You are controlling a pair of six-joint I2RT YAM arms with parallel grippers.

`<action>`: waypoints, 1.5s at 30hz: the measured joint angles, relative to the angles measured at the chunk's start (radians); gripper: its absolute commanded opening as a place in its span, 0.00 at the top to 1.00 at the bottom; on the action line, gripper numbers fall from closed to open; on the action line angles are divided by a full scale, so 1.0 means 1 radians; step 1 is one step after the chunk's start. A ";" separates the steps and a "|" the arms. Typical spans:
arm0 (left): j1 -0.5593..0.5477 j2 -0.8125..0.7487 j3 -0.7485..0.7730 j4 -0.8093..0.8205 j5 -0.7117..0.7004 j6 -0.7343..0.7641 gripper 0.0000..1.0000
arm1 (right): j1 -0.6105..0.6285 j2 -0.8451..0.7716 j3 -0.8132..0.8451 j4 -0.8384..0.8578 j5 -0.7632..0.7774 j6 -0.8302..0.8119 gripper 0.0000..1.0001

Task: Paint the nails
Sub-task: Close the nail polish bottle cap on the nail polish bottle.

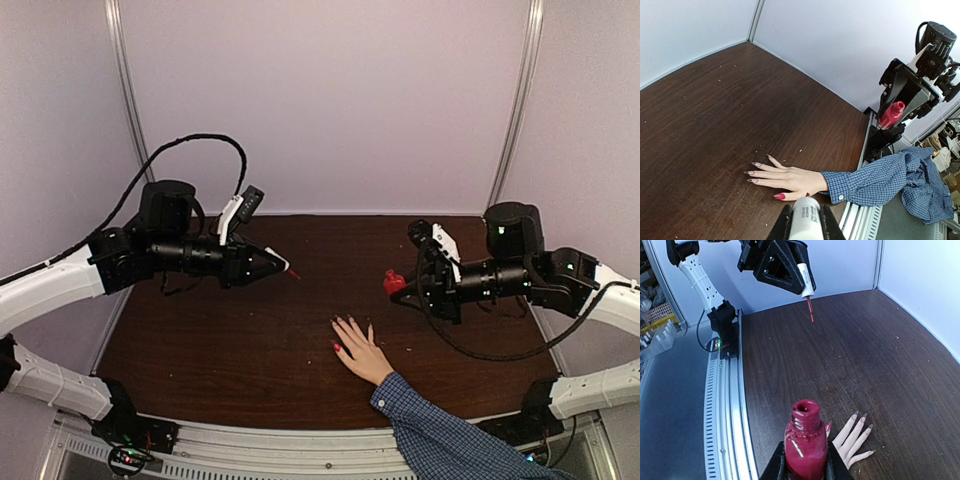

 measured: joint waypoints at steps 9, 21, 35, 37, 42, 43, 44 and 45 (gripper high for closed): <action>-0.147 0.056 0.093 -0.021 -0.058 0.073 1.00 | 0.127 0.027 0.005 -0.061 0.189 -0.105 1.00; -0.286 0.163 0.169 -0.015 -0.107 0.160 1.00 | 0.220 0.070 0.006 -0.085 0.262 -0.156 1.00; -0.340 0.185 0.172 0.031 -0.106 0.192 1.00 | 0.227 0.084 0.013 -0.084 0.262 -0.159 1.00; -0.340 0.190 0.180 0.031 -0.106 0.192 1.00 | 0.228 0.087 0.018 -0.083 0.262 -0.159 1.00; -0.343 0.200 0.186 0.037 -0.106 0.196 1.00 | 0.228 0.089 0.019 -0.084 0.262 -0.159 1.00; -0.343 0.203 0.187 0.039 -0.106 0.197 1.00 | 0.229 0.089 0.019 -0.085 0.262 -0.159 1.00; -0.344 0.206 0.188 0.039 -0.106 0.198 1.00 | 0.229 0.090 0.019 -0.085 0.262 -0.159 1.00; -0.345 0.209 0.189 0.039 -0.106 0.198 1.00 | 0.229 0.090 0.019 -0.085 0.262 -0.159 1.00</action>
